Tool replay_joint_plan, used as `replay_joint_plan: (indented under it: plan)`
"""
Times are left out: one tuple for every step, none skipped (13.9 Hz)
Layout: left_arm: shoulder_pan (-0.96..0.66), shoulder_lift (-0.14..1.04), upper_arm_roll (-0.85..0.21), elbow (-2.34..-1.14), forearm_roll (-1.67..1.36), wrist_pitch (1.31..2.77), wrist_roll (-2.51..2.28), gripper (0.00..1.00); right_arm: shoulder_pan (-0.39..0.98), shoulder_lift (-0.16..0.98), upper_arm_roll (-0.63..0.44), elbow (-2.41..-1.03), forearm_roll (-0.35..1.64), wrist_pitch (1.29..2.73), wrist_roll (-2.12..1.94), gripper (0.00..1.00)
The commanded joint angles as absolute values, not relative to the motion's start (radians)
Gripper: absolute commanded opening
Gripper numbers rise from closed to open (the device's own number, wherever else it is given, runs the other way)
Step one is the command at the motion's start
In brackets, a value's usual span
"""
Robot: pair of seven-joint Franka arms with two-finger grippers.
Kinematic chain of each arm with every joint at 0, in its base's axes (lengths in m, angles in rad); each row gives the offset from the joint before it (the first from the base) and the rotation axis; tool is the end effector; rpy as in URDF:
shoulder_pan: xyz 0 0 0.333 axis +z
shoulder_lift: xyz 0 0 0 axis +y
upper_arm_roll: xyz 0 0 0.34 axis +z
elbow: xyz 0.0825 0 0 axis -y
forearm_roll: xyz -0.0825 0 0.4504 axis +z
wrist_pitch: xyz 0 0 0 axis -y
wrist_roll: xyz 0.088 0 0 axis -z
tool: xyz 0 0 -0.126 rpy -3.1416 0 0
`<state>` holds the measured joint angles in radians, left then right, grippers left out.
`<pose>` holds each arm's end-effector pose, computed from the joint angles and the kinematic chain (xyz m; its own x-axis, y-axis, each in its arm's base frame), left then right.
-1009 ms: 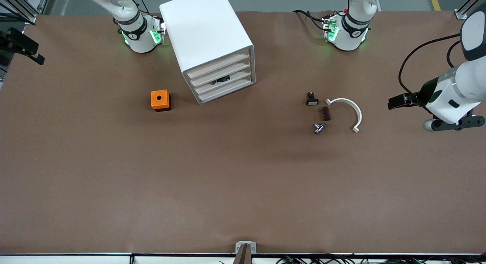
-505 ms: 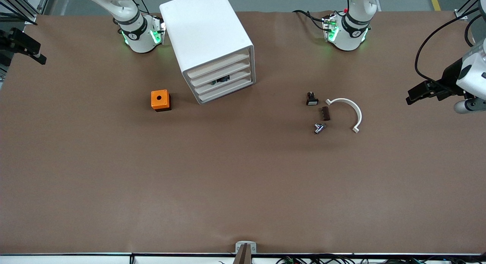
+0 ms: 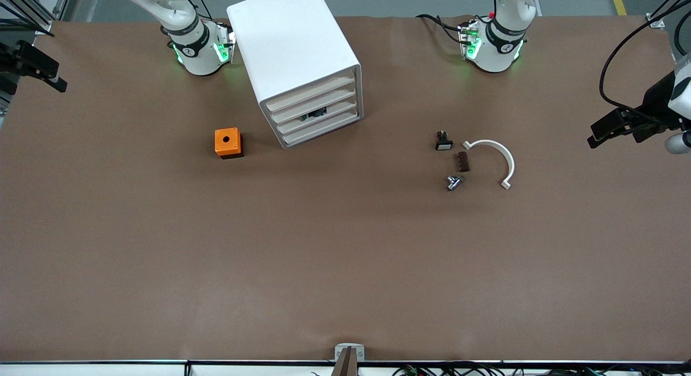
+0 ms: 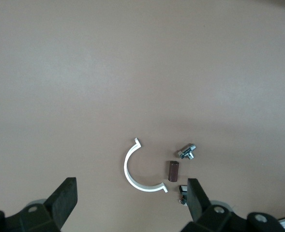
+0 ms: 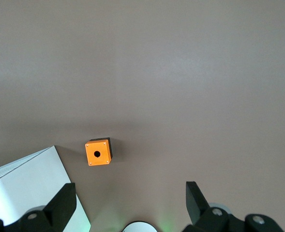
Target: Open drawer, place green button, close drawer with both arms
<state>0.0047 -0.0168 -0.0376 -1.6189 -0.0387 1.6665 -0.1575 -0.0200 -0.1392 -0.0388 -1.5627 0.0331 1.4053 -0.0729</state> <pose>0.6250 -0.0253 0.6227 0.9901 0.1279 0.0575 0.1252 -0.9910 0.0477 0.5529 -0.0297 0.7013 0.9997 0.0200 -0.0154 0.0194 -0.9990 -0.0393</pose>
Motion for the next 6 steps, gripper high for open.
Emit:
replay_joint_plan:
  plan:
    - [0.008,0.002,-0.043,-1.565,-0.020,1.651,-0.150,1.00,-0.018,-0.155,-0.041,-1.577,0.026,1.413,-0.087,1.00]
    - [0.006,0.002,-0.046,-1.556,-0.020,1.638,-0.150,1.00,-0.017,-0.155,-0.041,-1.577,0.015,1.413,-0.086,1.00]
    - [0.002,0.002,-0.046,-1.551,-0.020,1.622,-0.149,1.00,-0.017,-0.155,-0.041,-1.577,0.011,1.413,-0.086,1.00]
    - [0.000,0.005,-0.046,-1.537,-0.021,1.608,-0.149,1.00,-0.018,-0.155,-0.041,-1.577,0.009,1.413,-0.086,1.00]
    - [0.000,0.008,-0.046,-1.525,-0.020,1.595,-0.149,1.00,-0.020,-0.156,-0.041,-1.577,0.009,1.413,-0.086,1.00]
    - [0.000,0.008,-0.046,-1.523,-0.020,1.592,-0.149,1.00,-0.023,-0.155,-0.041,-1.577,0.008,1.414,-0.083,1.00]
